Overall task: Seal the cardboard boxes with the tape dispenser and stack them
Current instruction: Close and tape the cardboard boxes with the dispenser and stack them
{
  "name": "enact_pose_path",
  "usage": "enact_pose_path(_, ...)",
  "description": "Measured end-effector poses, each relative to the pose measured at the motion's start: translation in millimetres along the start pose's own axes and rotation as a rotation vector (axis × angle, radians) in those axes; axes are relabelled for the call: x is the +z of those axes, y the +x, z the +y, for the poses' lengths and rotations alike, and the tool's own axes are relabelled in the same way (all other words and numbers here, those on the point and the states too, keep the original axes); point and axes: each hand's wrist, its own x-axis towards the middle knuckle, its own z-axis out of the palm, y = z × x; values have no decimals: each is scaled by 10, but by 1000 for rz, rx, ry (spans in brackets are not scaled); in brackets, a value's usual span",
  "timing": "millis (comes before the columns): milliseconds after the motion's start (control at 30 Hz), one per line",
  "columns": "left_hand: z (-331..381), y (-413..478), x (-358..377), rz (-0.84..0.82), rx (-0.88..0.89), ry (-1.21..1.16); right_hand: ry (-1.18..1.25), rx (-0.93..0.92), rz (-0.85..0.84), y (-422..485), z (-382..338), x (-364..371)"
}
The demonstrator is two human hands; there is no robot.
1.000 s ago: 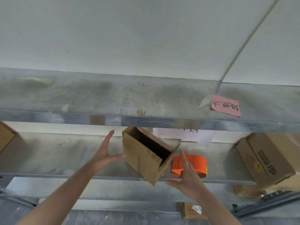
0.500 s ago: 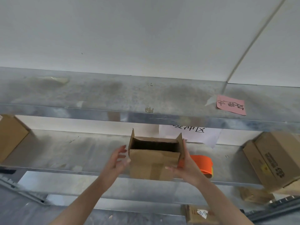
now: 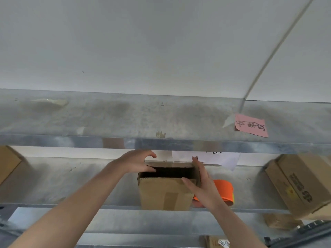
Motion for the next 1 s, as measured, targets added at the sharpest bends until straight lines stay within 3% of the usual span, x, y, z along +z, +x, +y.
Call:
enact_pose_path(167,13,76,9,-5,-14,28,155,91,7,80,46,-32)
enact_pose_path(433,-19,191,11,64,-410,-511,187,55,-91,17,89,-61)
enact_pose_path(600,68,208,97,382,-222,-874,139,43,-106,41,91,-73)
enact_pose_path(733,-136,-179,308,561,6,-749,122,37,-125,58,76,-67)
enact_pose_path(800,-291,-389,443,413,171,-786,155,44,-146,67,91,-72)
enact_pose_path(900,-433,-545,633,43,232,-756,156,72,-239,41,107,-61)
enact_pose_path(1000,-449,-559,738,-23,256,-628,5,10,-310,19,167,-31)
